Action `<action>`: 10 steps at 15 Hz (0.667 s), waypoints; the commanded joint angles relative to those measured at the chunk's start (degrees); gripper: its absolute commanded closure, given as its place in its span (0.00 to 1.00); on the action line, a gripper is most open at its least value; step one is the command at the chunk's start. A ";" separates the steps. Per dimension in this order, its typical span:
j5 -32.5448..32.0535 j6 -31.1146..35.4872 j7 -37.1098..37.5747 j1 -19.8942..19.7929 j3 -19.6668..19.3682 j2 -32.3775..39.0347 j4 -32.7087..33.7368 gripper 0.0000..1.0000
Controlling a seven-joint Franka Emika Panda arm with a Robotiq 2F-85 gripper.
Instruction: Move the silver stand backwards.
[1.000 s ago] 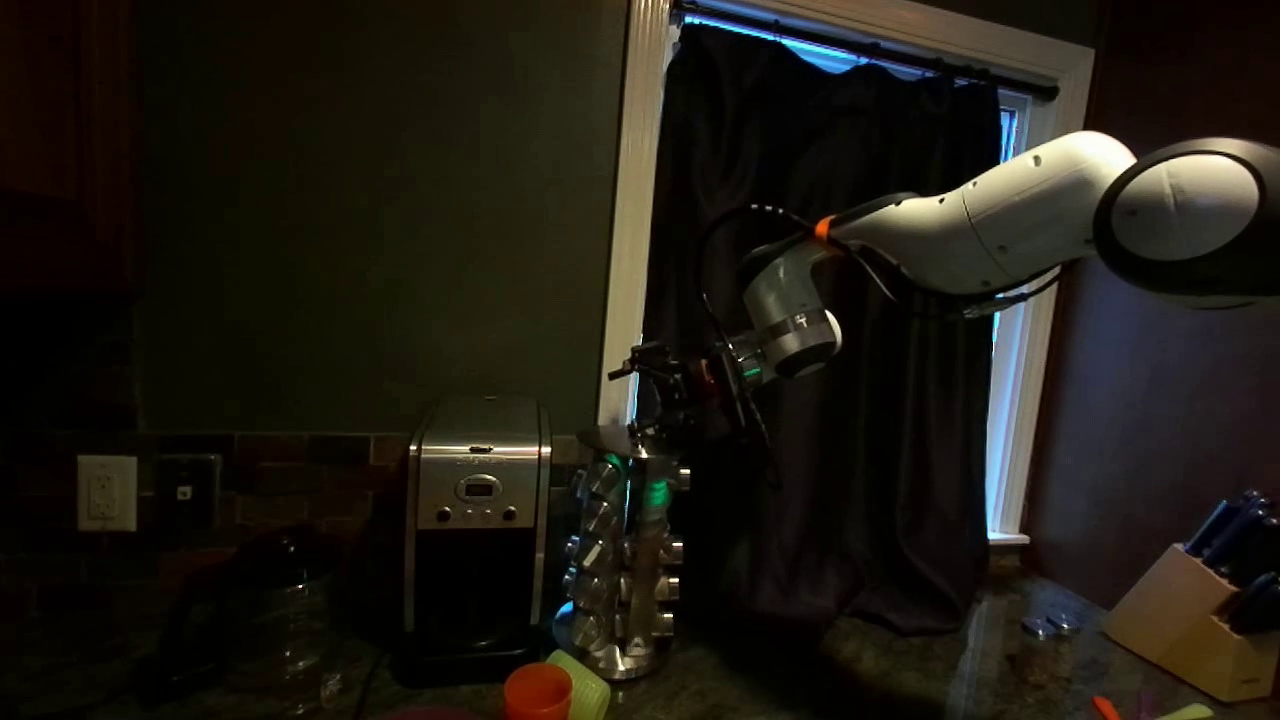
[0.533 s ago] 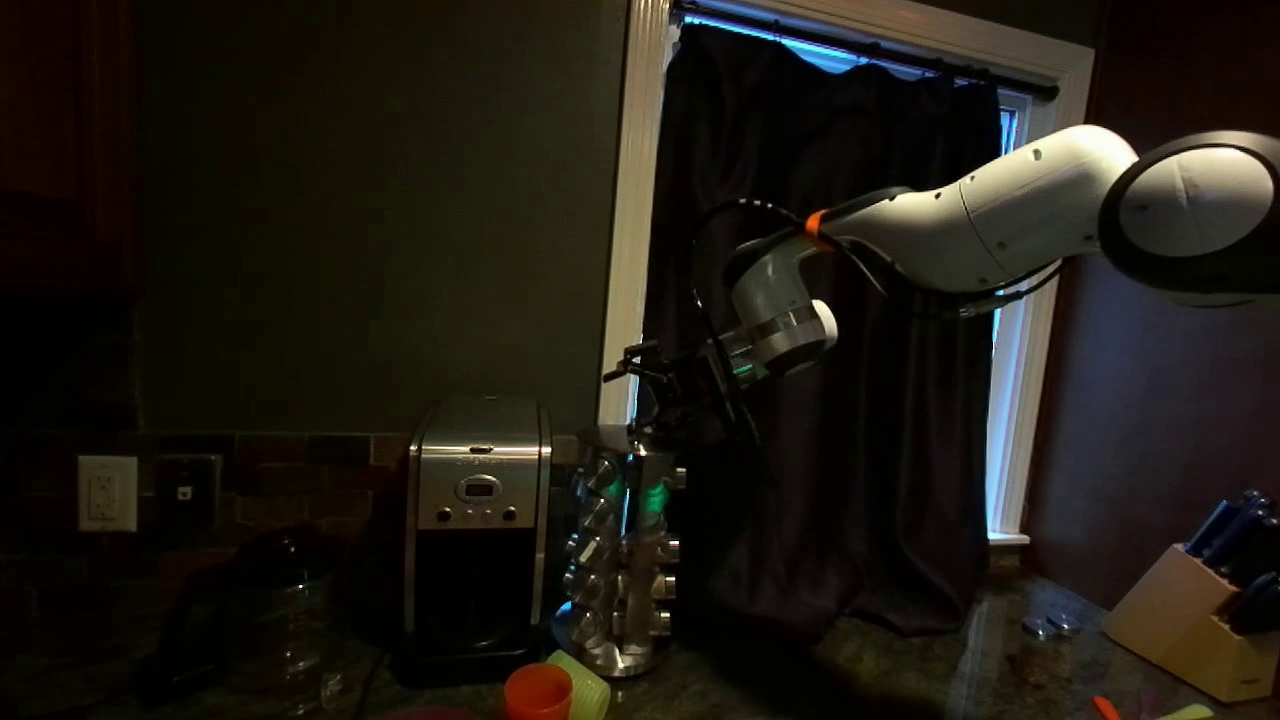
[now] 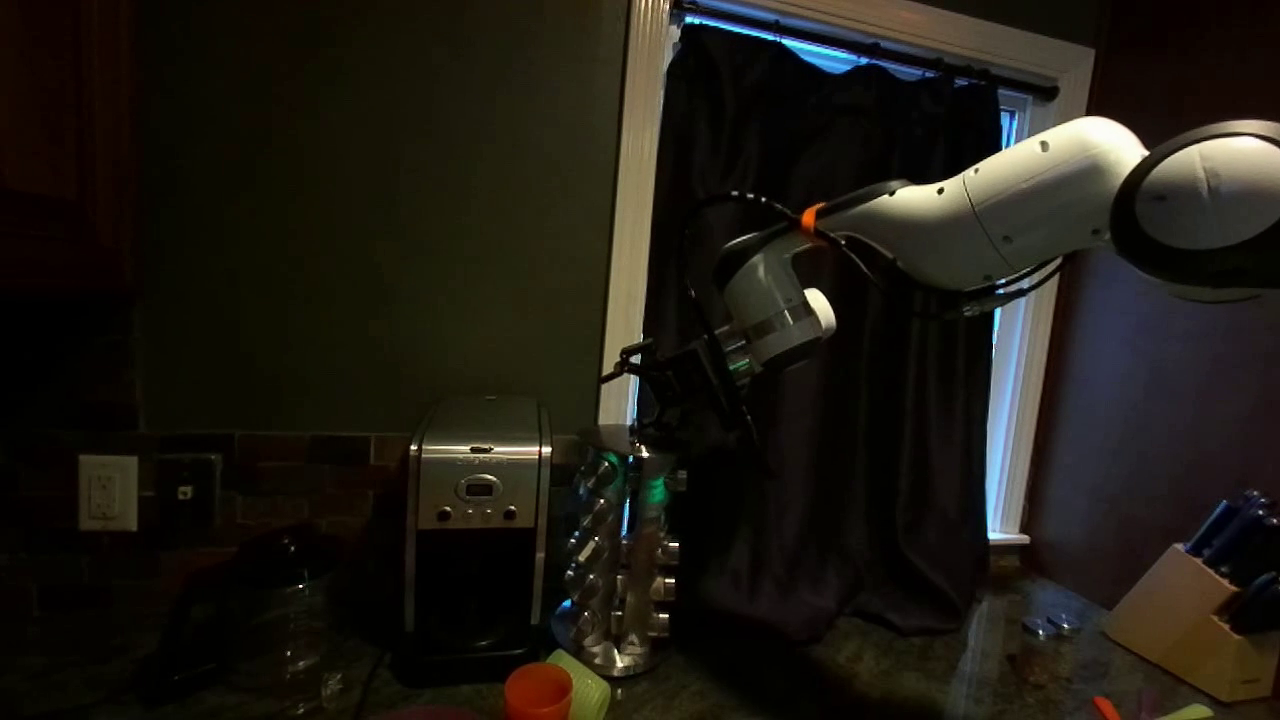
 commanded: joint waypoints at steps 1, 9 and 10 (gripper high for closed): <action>-2.28 -1.67 6.45 -1.56 -0.48 -2.69 -3.39 0.00; -3.10 -11.10 19.53 -4.67 -2.35 -3.50 -3.53 0.00; -3.28 -10.96 19.45 -4.74 -2.50 -3.66 -3.58 0.00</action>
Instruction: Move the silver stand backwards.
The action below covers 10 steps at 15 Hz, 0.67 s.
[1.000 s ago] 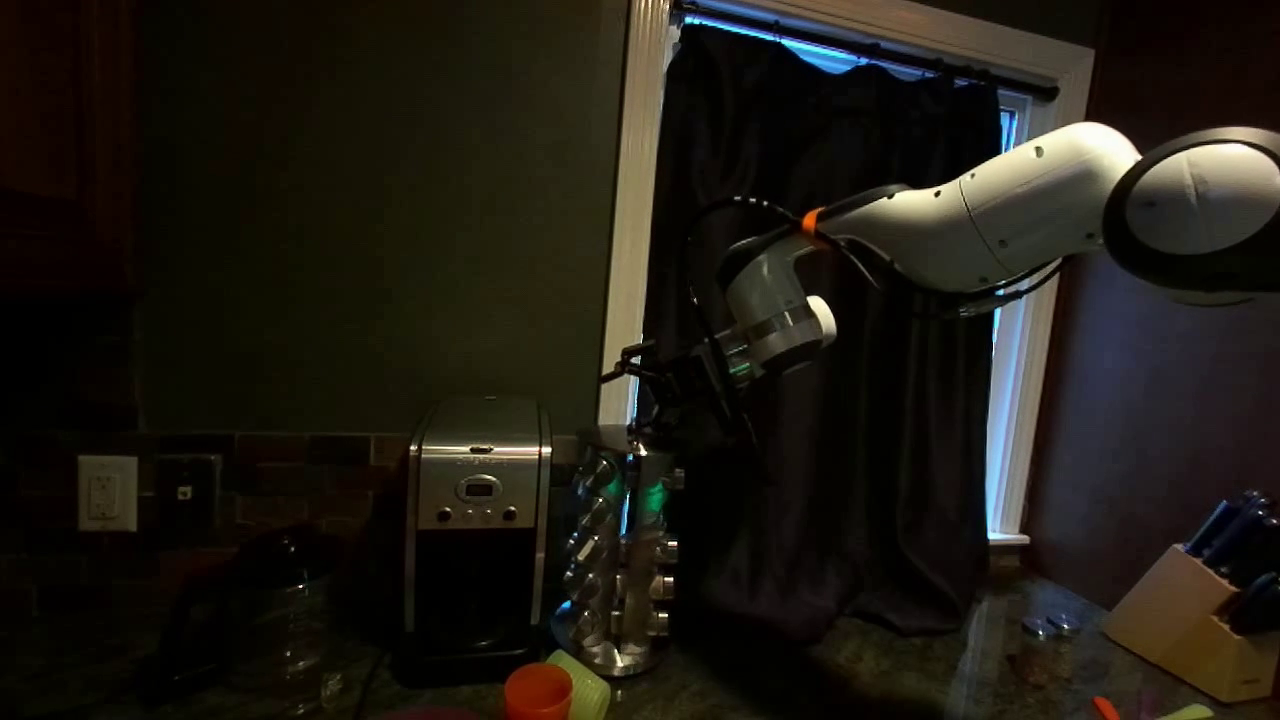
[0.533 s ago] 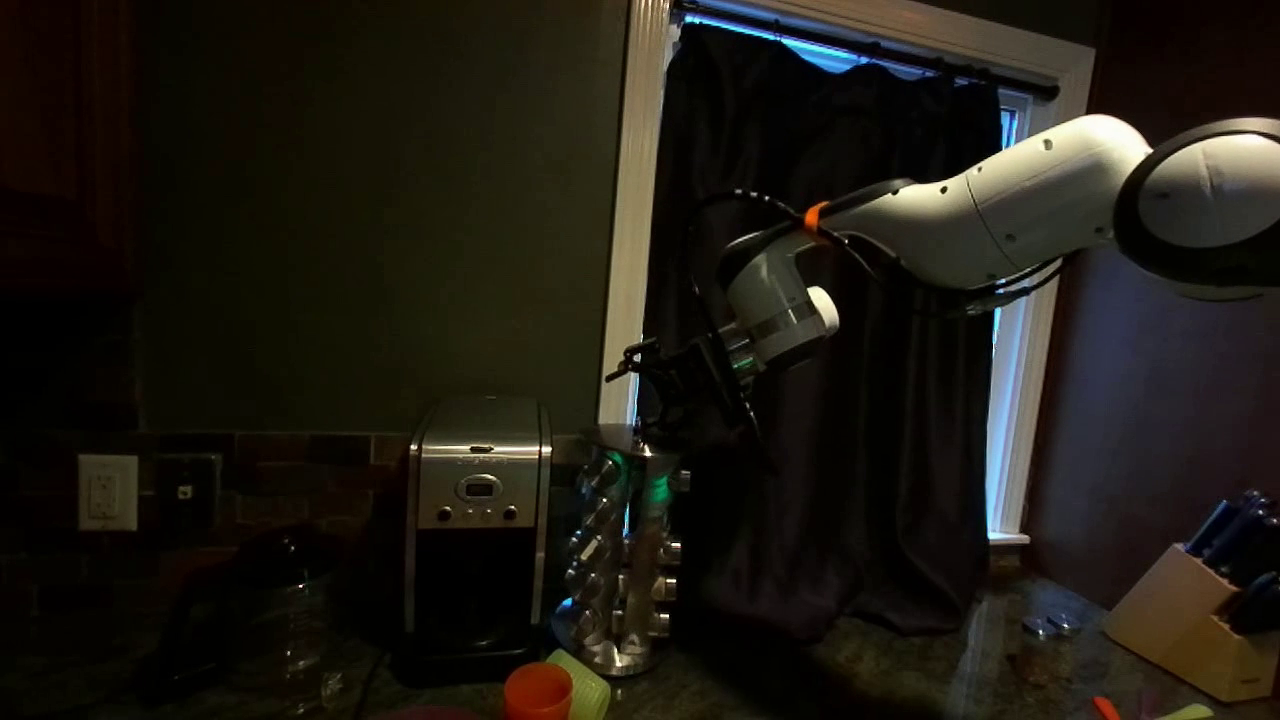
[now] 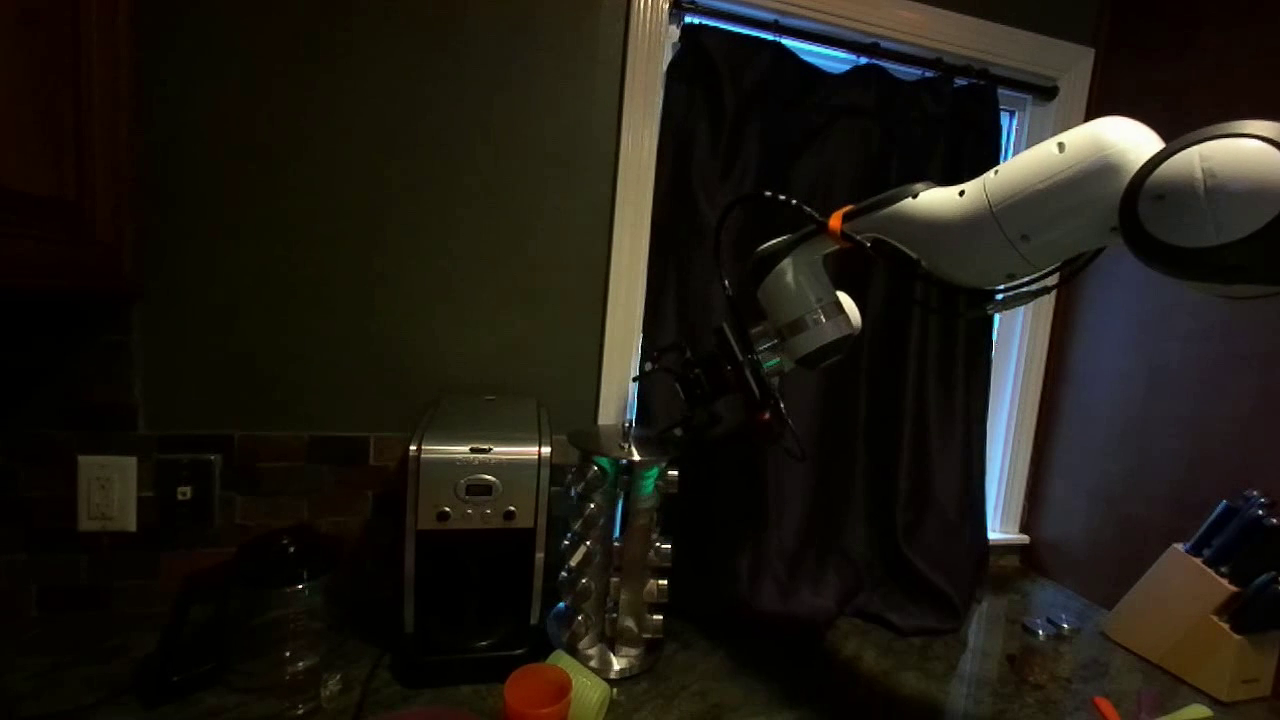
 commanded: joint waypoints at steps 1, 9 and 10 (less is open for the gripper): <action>-2.35 -0.97 3.11 -0.20 -0.59 -2.28 -2.40 0.00; -23.23 -0.59 1.45 0.16 -1.27 -17.76 -17.17 0.00; -26.38 -0.46 1.06 -0.03 -1.13 -20.59 -19.75 0.00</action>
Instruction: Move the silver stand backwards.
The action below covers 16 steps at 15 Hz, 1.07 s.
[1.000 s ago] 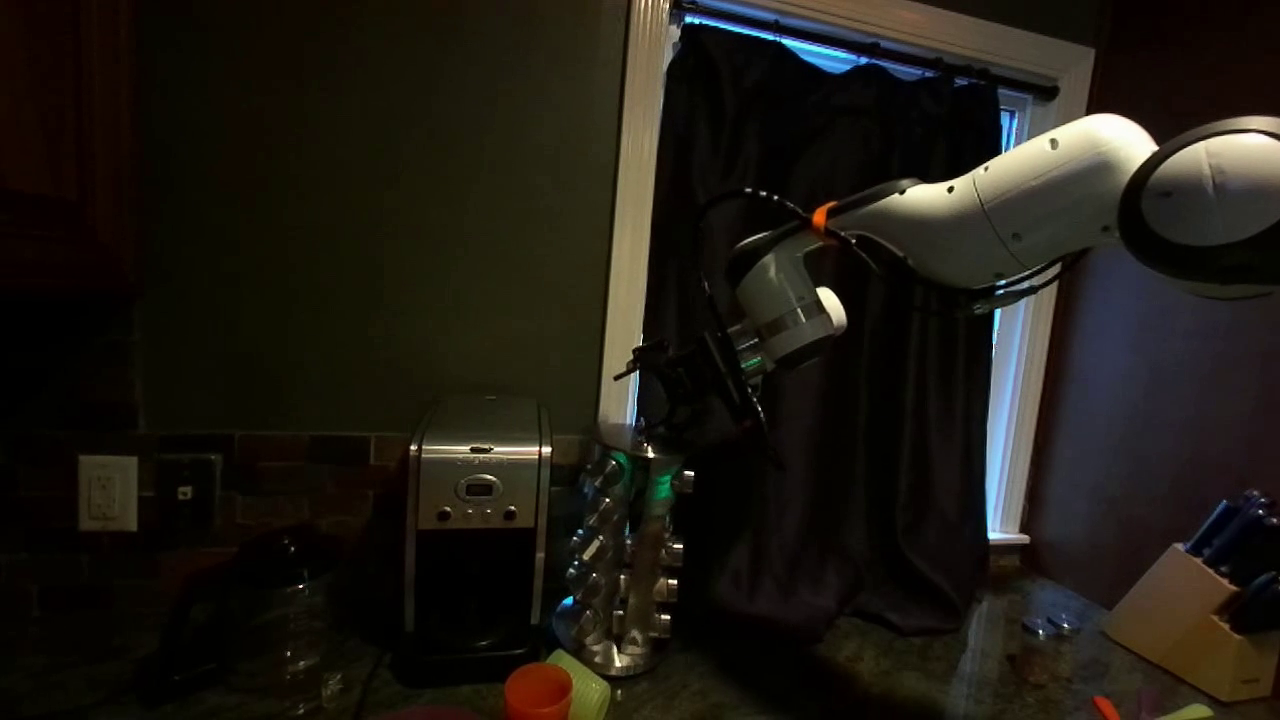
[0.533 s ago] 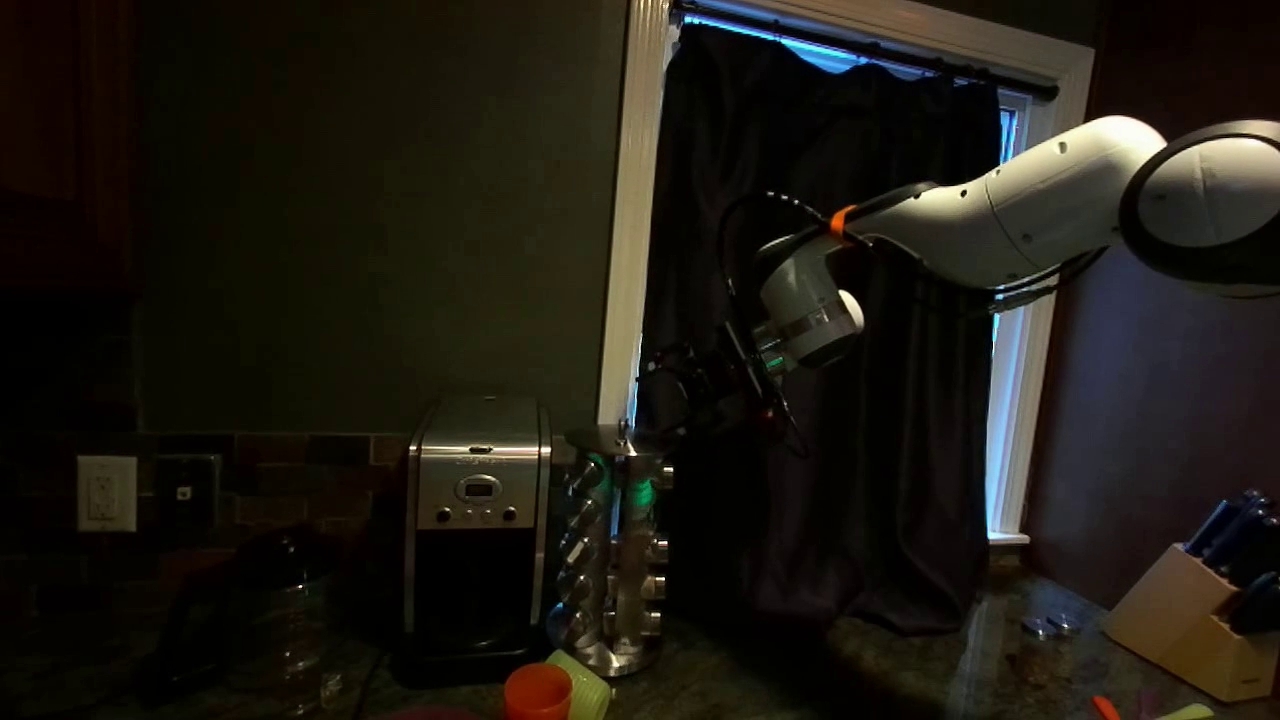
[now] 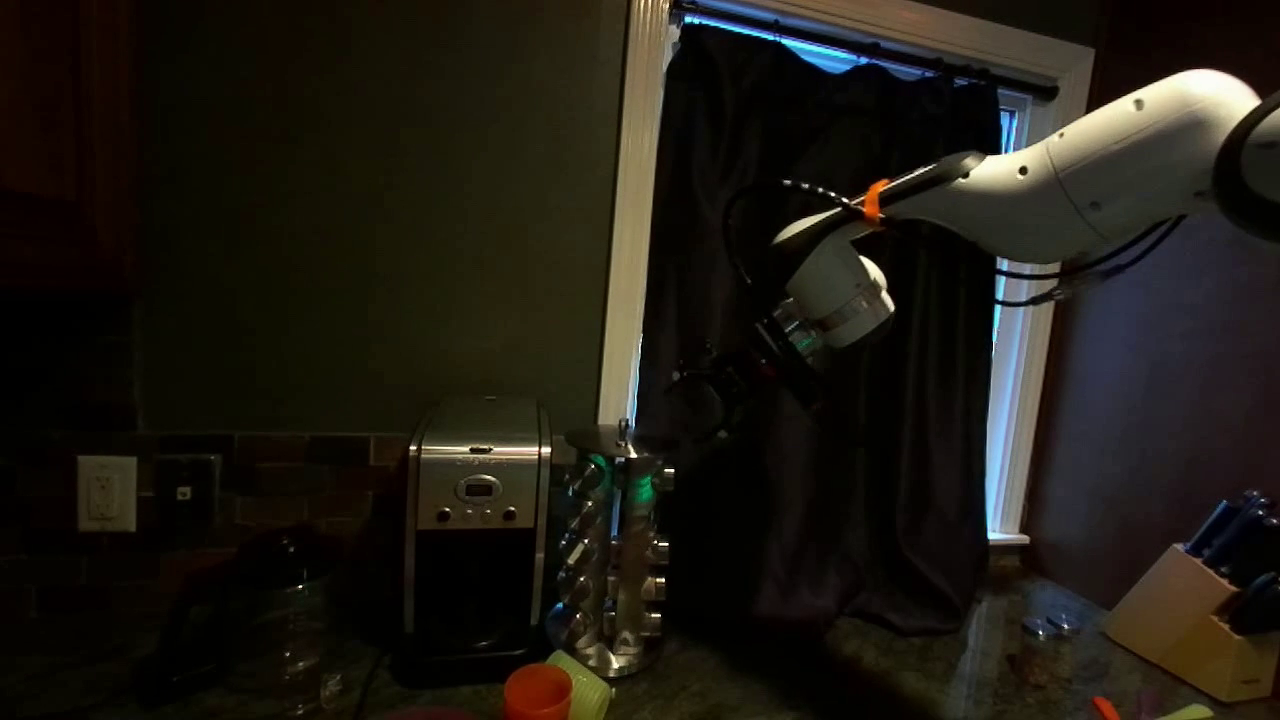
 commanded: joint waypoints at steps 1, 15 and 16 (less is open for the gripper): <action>-11.13 0.53 -0.62 -0.01 -0.11 -13.83 -13.69 0.00; -31.89 -1.54 -5.89 1.67 -1.79 -30.92 -27.73 0.00; -31.87 -1.53 -5.91 1.66 -1.82 -30.53 -27.60 0.00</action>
